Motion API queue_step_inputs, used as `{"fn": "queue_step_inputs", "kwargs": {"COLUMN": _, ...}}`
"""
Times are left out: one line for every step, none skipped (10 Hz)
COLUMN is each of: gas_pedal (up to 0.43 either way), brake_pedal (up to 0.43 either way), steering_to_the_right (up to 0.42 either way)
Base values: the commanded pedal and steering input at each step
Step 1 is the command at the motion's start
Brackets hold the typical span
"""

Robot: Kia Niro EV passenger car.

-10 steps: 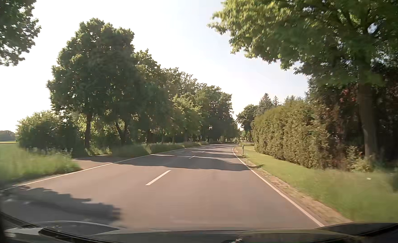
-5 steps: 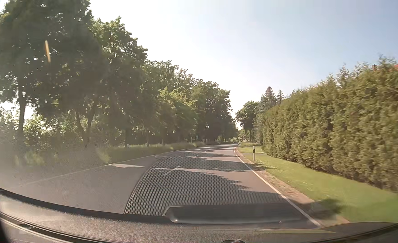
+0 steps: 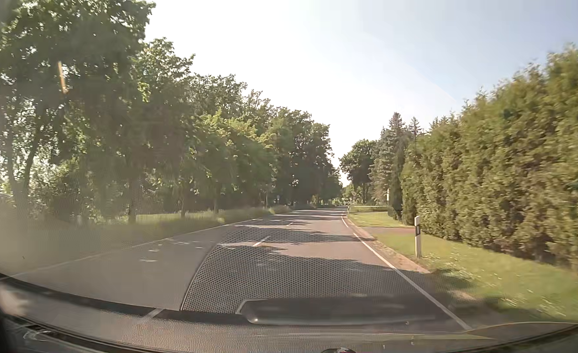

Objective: Follow the waypoints while adhering to traffic rules and regulations

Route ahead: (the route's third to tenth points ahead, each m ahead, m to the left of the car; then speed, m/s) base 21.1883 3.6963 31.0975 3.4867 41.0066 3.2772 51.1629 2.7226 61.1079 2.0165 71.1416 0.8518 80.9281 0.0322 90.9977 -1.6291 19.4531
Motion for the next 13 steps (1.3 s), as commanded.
{"fn": "queue_step_inputs", "kwargs": {"gas_pedal": 0.189, "brake_pedal": 0.000, "steering_to_the_right": 0.006}}
{"fn": "queue_step_inputs", "kwargs": {"gas_pedal": 0.189, "brake_pedal": 0.000, "steering_to_the_right": 0.007}}
{"fn": "queue_step_inputs", "kwargs": {"gas_pedal": 0.189, "brake_pedal": 0.000, "steering_to_the_right": 0.007}}
{"fn": "queue_step_inputs", "kwargs": {"gas_pedal": 0.189, "brake_pedal": 0.000, "steering_to_the_right": 0.008}}
{"fn": "queue_step_inputs", "kwargs": {"gas_pedal": 0.189, "brake_pedal": 0.000, "steering_to_the_right": 0.008}}
{"fn": "queue_step_inputs", "kwargs": {"gas_pedal": 0.189, "brake_pedal": 0.000, "steering_to_the_right": 0.008}}
{"fn": "queue_step_inputs", "kwargs": {"gas_pedal": 0.189, "brake_pedal": 0.000, "steering_to_the_right": 0.008}}
{"fn": "queue_step_inputs", "kwargs": {"gas_pedal": 0.189, "brake_pedal": 0.000, "steering_to_the_right": 0.008}}
{"fn": "queue_step_inputs", "kwargs": {"gas_pedal": 0.189, "brake_pedal": 0.000, "steering_to_the_right": 0.008}}
{"fn": "queue_step_inputs", "kwargs": {"gas_pedal": 0.189, "brake_pedal": 0.000, "steering_to_the_right": 0.008}}
{"fn": "queue_step_inputs", "kwargs": {"gas_pedal": 0.189, "brake_pedal": 0.000, "steering_to_the_right": 0.008}}
{"fn": "queue_step_inputs", "kwargs": {"gas_pedal": 0.189, "brake_pedal": 0.000, "steering_to_the_right": 0.008}}
{"fn": "queue_step_inputs", "kwargs": {"gas_pedal": 0.189, "brake_pedal": 0.000, "steering_to_the_right": 0.008}}
